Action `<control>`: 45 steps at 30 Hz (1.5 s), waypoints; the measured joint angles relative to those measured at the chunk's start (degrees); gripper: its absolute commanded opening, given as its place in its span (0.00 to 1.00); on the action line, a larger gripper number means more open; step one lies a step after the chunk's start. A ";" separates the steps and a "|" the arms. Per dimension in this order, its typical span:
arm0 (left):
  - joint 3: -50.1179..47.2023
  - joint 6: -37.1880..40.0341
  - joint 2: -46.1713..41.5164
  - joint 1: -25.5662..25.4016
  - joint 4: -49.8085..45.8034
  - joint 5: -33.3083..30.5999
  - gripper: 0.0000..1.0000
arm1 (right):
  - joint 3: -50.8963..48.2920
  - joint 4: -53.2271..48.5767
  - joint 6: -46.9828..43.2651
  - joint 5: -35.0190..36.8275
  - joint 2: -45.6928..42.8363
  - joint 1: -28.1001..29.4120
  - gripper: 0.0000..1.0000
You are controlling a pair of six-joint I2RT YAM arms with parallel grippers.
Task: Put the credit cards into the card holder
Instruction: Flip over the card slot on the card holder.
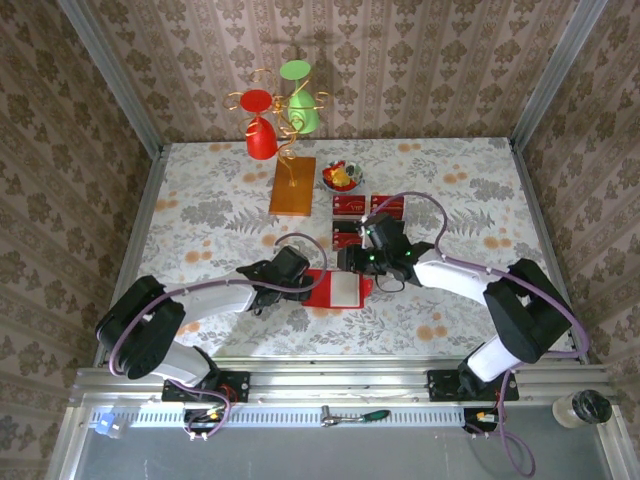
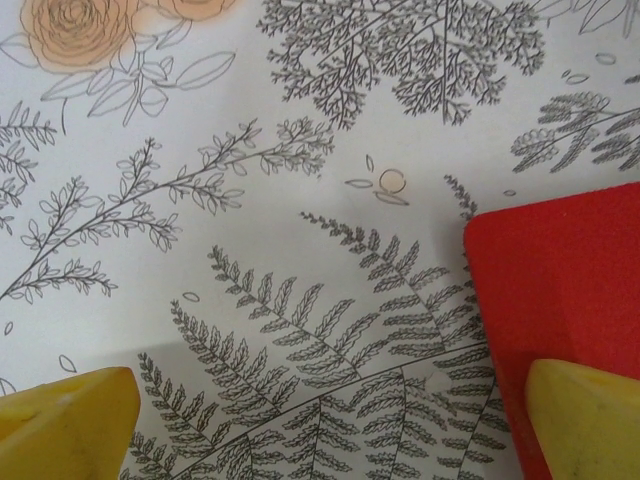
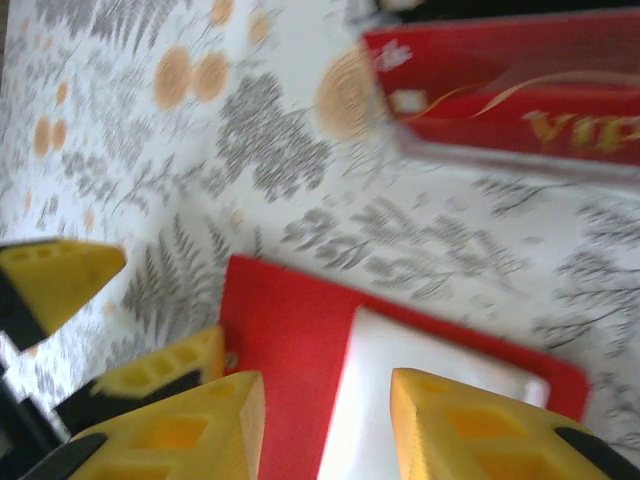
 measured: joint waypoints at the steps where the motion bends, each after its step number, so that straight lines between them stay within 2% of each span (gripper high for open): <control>1: -0.24 -0.17 0.00 0.00 0.04 0.00 1.00 | -0.31 0.17 0.31 0.00 -0.11 0.92 0.22; 4: -0.66 -0.61 0.00 0.00 0.02 0.00 1.00 | -2.05 1.01 2.23 -0.11 -0.09 2.49 0.14; 12: -0.66 -0.81 0.00 0.00 -0.07 0.00 1.00 | -4.02 2.16 3.54 0.13 1.31 2.58 0.09; 17: 0.61 -0.81 -0.20 0.00 -1.49 0.04 1.00 | -4.02 2.10 2.84 0.17 1.29 2.58 0.09; 28: 9.57 -2.16 -5.92 -0.31 -5.05 4.66 1.00 | -6.75 1.20 2.93 1.53 -3.45 0.50 0.14; 32: 12.39 -4.59 -6.82 -1.25 -4.11 8.20 1.00 | -9.03 0.55 3.76 2.82 -6.08 -1.81 0.20; 37: 12.11 -8.92 -7.02 -2.56 -1.03 11.93 1.00 | -10.03 -3.63 4.46 6.80 -10.82 -3.54 0.21; 45: 5.49 -14.99 -6.84 -4.59 6.93 15.91 1.00 | -12.90 -4.83 4.37 6.80 -15.65 -6.86 0.26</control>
